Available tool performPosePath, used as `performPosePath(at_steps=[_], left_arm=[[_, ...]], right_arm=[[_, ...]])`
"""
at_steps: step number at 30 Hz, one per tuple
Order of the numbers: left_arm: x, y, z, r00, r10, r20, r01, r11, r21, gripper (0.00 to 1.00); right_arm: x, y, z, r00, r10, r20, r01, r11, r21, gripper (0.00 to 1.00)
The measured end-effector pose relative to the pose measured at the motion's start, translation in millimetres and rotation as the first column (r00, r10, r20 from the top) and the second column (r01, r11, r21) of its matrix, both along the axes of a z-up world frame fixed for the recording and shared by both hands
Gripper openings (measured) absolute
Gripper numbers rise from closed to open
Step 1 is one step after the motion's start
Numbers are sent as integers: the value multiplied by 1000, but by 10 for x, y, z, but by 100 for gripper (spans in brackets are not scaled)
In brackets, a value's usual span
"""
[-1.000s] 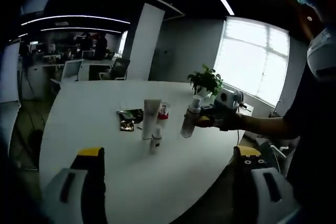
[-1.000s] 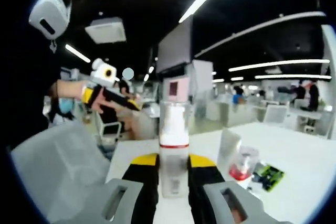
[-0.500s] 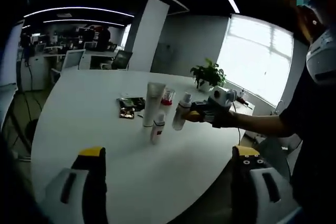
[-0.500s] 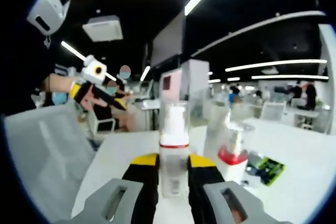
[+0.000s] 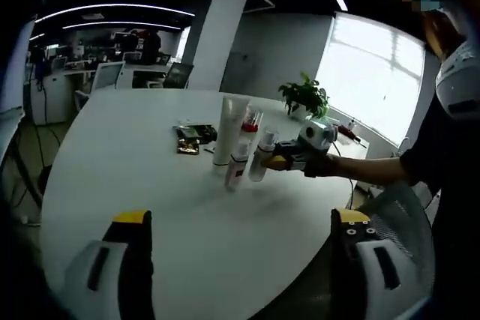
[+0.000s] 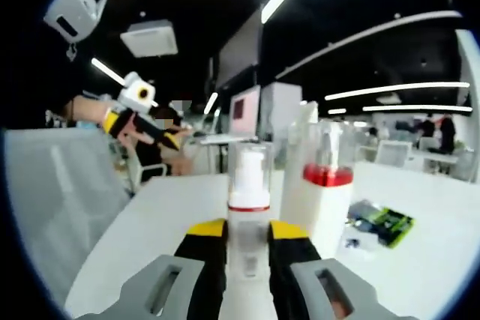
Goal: Arrange the skincare products in the storage area until every visible bottle or jar stands upright without overlapping.
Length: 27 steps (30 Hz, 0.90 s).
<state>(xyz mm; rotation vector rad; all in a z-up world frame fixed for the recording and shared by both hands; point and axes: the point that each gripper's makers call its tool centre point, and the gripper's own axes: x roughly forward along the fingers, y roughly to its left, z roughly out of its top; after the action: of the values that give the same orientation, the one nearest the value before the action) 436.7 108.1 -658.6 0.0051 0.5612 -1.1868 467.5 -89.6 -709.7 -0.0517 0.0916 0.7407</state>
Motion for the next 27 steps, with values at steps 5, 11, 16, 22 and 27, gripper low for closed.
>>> performPosePath(at_steps=[5,11,16,22,27], left_arm=[[4,0,-94,1000,3,-8,-2,1000,21,93],[-7,-43,-166,1000,1,-22,0,1000,28,93],[-13,-46,-199,1000,2,-26,-1,999,39,92],[7,-44,-192,1000,3,-23,-2,999,38,92],[6,-44,-228,1000,5,-28,-4,999,47,92]], right_arm=[[53,-35,-111,1000,2,-7,-2,1000,-1,13],[80,-28,-157,1000,13,-2,-13,1000,-6,13],[105,-22,-189,1000,21,-2,-21,1000,-6,13],[122,-23,-194,1000,20,-1,-20,1000,2,13],[124,-2,-189,1000,18,-3,-18,1000,14,13]])
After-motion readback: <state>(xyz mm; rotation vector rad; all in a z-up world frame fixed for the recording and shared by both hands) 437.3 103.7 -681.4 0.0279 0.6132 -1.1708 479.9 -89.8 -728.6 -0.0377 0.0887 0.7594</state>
